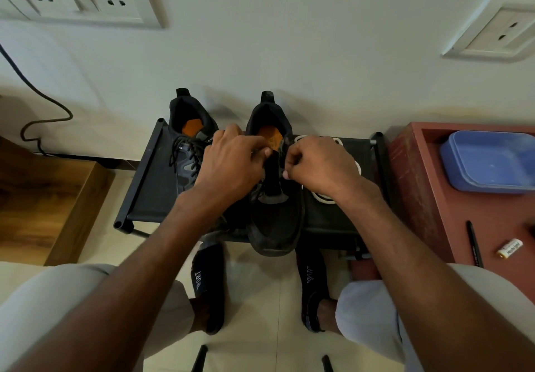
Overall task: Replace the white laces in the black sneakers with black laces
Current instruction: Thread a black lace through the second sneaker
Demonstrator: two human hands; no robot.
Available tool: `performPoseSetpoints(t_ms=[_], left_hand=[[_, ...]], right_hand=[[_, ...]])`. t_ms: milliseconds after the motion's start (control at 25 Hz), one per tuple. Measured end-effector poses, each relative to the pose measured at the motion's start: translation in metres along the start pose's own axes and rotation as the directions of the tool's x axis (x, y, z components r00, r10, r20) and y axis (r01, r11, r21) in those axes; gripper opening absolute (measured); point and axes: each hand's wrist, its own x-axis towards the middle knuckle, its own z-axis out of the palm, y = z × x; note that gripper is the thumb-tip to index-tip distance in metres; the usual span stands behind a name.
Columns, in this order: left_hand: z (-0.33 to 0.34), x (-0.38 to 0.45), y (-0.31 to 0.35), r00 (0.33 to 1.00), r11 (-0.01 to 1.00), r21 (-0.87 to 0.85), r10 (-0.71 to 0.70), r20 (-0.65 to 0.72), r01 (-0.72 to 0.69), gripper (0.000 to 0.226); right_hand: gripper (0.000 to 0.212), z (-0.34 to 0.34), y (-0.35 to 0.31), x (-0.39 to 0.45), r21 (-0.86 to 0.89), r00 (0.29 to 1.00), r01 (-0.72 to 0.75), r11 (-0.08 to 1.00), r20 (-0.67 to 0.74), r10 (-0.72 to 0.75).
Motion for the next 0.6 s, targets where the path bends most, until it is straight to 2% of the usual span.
performPoseSetpoints(t_ms=[40, 80, 120, 160, 200, 240, 280, 320, 360, 400, 440, 480, 520, 560, 600], left_hand=[[-0.001, 0.001, -0.004, 1.000, 1.000, -0.006, -0.001, 0.023, 0.001, 0.026], [-0.001, 0.002, -0.007, 0.999, 1.000, -0.015, 0.000, 0.048, 0.000, 0.026], [-0.001, 0.002, -0.010, 0.998, 1.000, -0.028, 0.001, 0.065, 0.001, 0.025], [-0.001, 0.002, -0.012, 0.998, 0.999, -0.051, 0.001, 0.071, 0.002, 0.024], [-0.001, 0.002, -0.012, 0.997, 0.996, -0.084, 0.003, 0.075, 0.003, 0.023], [-0.001, 0.002, -0.012, 0.997, 0.993, -0.119, 0.011, 0.078, -0.001, 0.023], [-0.001, 0.003, -0.011, 0.997, 0.990, -0.144, 0.018, 0.080, -0.006, 0.023], [-0.001, 0.003, -0.011, 0.997, 0.988, -0.155, 0.023, 0.080, -0.010, 0.023], [0.000, 0.004, -0.011, 0.997, 0.988, -0.156, 0.026, 0.073, -0.015, 0.023], [0.000, 0.005, -0.011, 0.998, 0.988, -0.153, 0.028, 0.064, -0.018, 0.023], [0.000, 0.006, -0.010, 0.998, 0.989, -0.149, 0.031, 0.061, -0.021, 0.023], [-0.001, 0.006, -0.010, 0.997, 0.989, -0.148, 0.031, 0.064, -0.021, 0.023], [-0.002, 0.006, -0.009, 0.997, 0.988, -0.152, 0.029, 0.072, -0.018, 0.023], [-0.004, 0.005, -0.009, 0.997, 0.987, -0.158, 0.020, 0.080, -0.007, 0.023], [-0.005, 0.005, -0.010, 0.996, 0.987, -0.160, 0.011, 0.089, 0.004, 0.023]], right_hand=[[0.009, -0.003, -0.003, 0.000, 0.052, 0.999, -0.026, 0.998, -0.033, 0.027], [0.006, -0.008, -0.004, 0.000, 0.204, 0.992, -0.060, 0.977, -0.094, 0.080], [0.005, -0.019, -0.007, 0.000, 0.477, 0.977, -0.071, 0.876, -0.145, 0.158], [0.007, -0.034, -0.011, -0.002, 0.788, 0.965, -0.034, 0.615, -0.135, 0.226], [0.010, -0.050, -0.011, -0.006, 0.979, 0.972, 0.028, 0.204, -0.074, 0.221], [0.014, -0.062, -0.012, -0.009, 0.985, 0.984, 0.049, -0.163, -0.020, 0.176], [0.016, -0.067, -0.010, -0.010, 0.952, 0.986, 0.046, -0.302, 0.004, 0.164], [0.015, -0.066, -0.010, -0.009, 0.981, 0.981, 0.023, -0.191, 0.014, 0.193], [0.015, -0.059, -0.010, -0.007, 0.982, 0.973, -0.018, 0.188, -0.026, 0.231], [0.019, -0.047, -0.009, -0.005, 0.730, 0.976, -0.055, 0.681, -0.103, 0.189], [0.023, -0.031, -0.009, -0.003, 0.340, 0.992, -0.042, 0.940, -0.094, 0.078], [0.025, -0.017, -0.010, -0.004, 0.055, 1.000, -0.018, 0.998, 0.012, 0.017], [0.025, -0.007, -0.009, -0.005, -0.049, 0.992, -0.002, 0.999, 0.124, 0.008], [0.023, -0.004, -0.009, -0.005, -0.054, 0.984, -0.005, 0.999, 0.178, 0.014], [0.018, -0.006, -0.008, -0.005, -0.027, 0.985, -0.008, 1.000, 0.174, 0.013]])
